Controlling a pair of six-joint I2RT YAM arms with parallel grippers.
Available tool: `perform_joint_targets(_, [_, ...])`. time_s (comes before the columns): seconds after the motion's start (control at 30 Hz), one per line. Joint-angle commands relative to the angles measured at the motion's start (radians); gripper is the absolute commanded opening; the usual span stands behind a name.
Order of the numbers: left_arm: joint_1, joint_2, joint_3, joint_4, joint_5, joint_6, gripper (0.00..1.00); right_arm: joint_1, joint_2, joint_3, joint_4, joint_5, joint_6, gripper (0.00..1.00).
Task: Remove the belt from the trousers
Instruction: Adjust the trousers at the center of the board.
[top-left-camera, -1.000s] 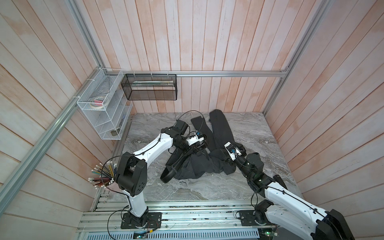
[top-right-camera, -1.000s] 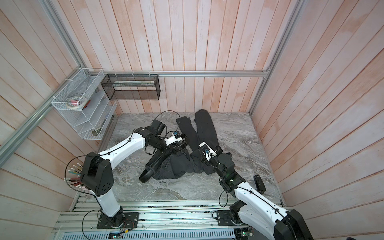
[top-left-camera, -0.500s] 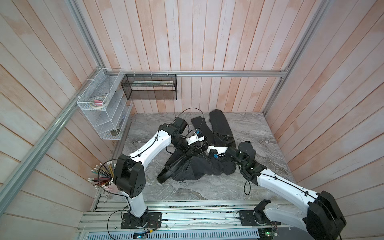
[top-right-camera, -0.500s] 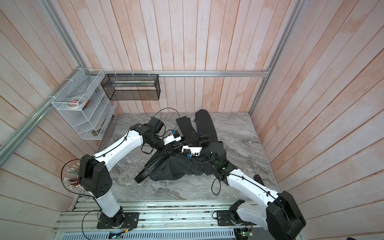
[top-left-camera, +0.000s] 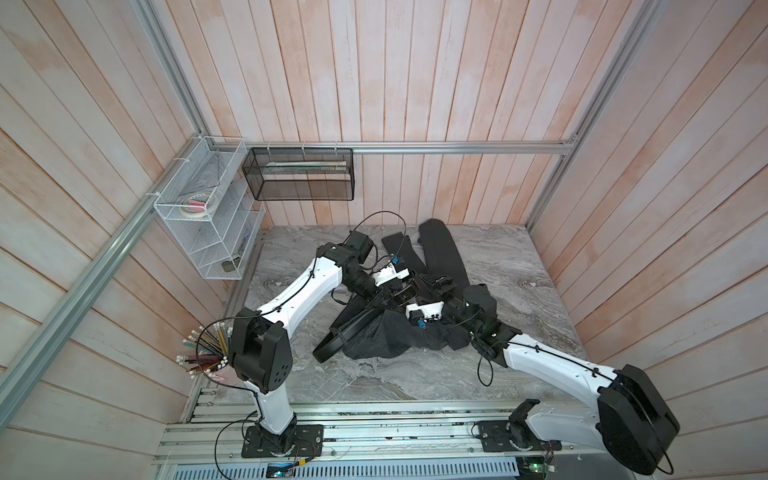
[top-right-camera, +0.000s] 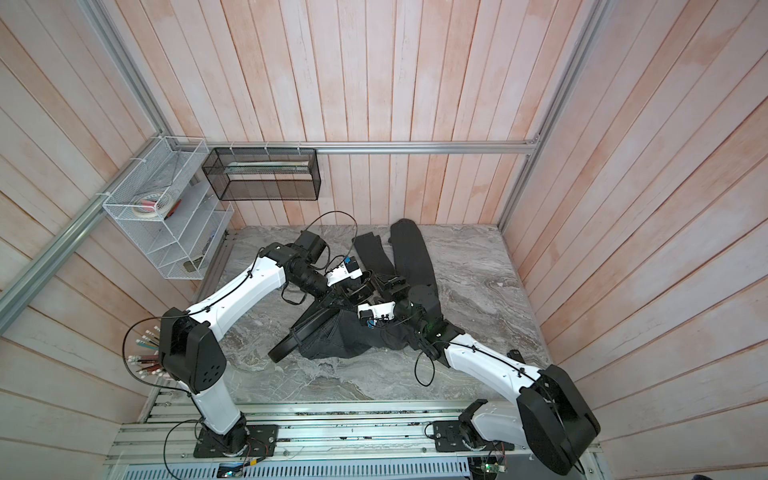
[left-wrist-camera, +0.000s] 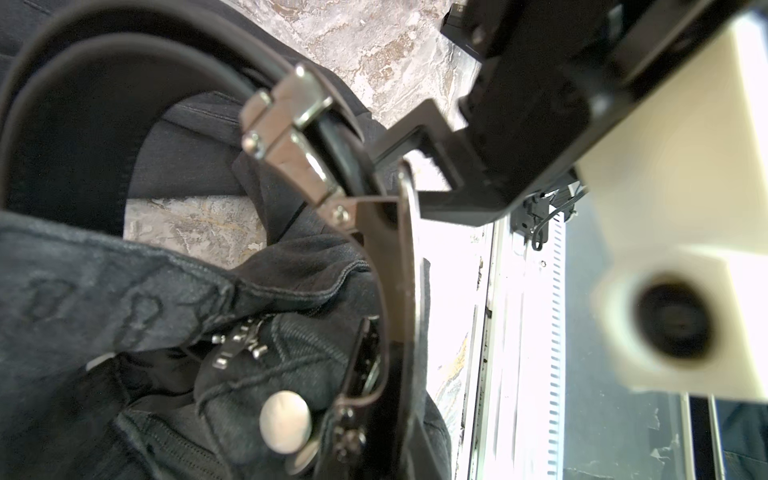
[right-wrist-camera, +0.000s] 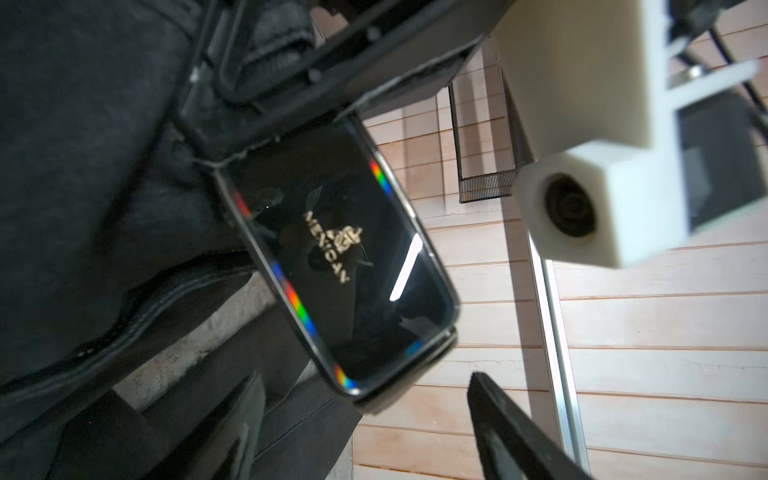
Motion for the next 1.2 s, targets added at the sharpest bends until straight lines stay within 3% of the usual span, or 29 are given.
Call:
perform_joint_targets(0.0, [0.001,-0.008,0.034,-0.019,0.078,0.031,0.0,0.035,0.056,-0.004,0.139,0.034,-0.011,0.8])
perform_joint_targets(0.17, [0.003,-0.014,-0.003,-0.024,0.051,0.048,0.0,0.093,0.138,0.005,0.272,0.062,0.0,0.73])
perform_joint_targets(0.27, [0.007,-0.021,-0.019,-0.017,0.048,0.044,0.0,0.113,0.15,0.006,0.318,0.071,0.038,0.45])
perform_joint_targets(0.43, [0.022,-0.032,-0.002,0.006,0.029,0.022,0.14,0.131,0.108,0.015,0.321,0.113,0.18,0.0])
perform_joint_targets(0.57, [0.045,-0.054,0.0,0.091,-0.011,-0.054,0.38,0.131,0.049,0.051,0.224,0.153,0.38,0.0])
perform_joint_targets(0.6, [0.049,-0.065,-0.007,0.133,-0.032,-0.082,0.49,0.13,0.039,0.063,0.195,0.171,0.439,0.0])
perform_joint_targets(0.63, [0.052,-0.08,-0.015,0.178,-0.057,-0.11,0.66,0.131,0.034,0.073,0.171,0.189,0.487,0.0])
perform_joint_targets(0.67, [0.057,-0.099,-0.028,0.238,-0.091,-0.15,0.92,0.13,0.033,0.088,0.138,0.223,0.547,0.0])
perform_joint_targets(0.7, [0.064,-0.122,-0.039,0.297,-0.115,-0.185,1.0,0.128,0.033,0.108,0.102,0.26,0.611,0.0])
perform_joint_targets(0.87, [0.137,-0.254,-0.129,0.649,-0.181,-0.452,1.0,0.082,0.053,0.184,-0.025,0.47,0.912,0.0])
perform_joint_targets(1.0, [0.169,-0.385,-0.289,0.93,-0.303,-0.599,1.0,-0.034,0.088,0.3,-0.215,0.561,1.186,0.0])
perform_joint_targets(1.1, [0.14,-0.425,-0.382,1.044,-0.317,-0.652,0.71,-0.144,0.099,0.372,-0.334,0.534,1.388,0.0])
perform_joint_targets(1.17, [0.049,-0.416,-0.393,1.015,-0.411,-0.643,0.67,-0.207,0.11,0.408,-0.398,0.502,1.502,0.0])
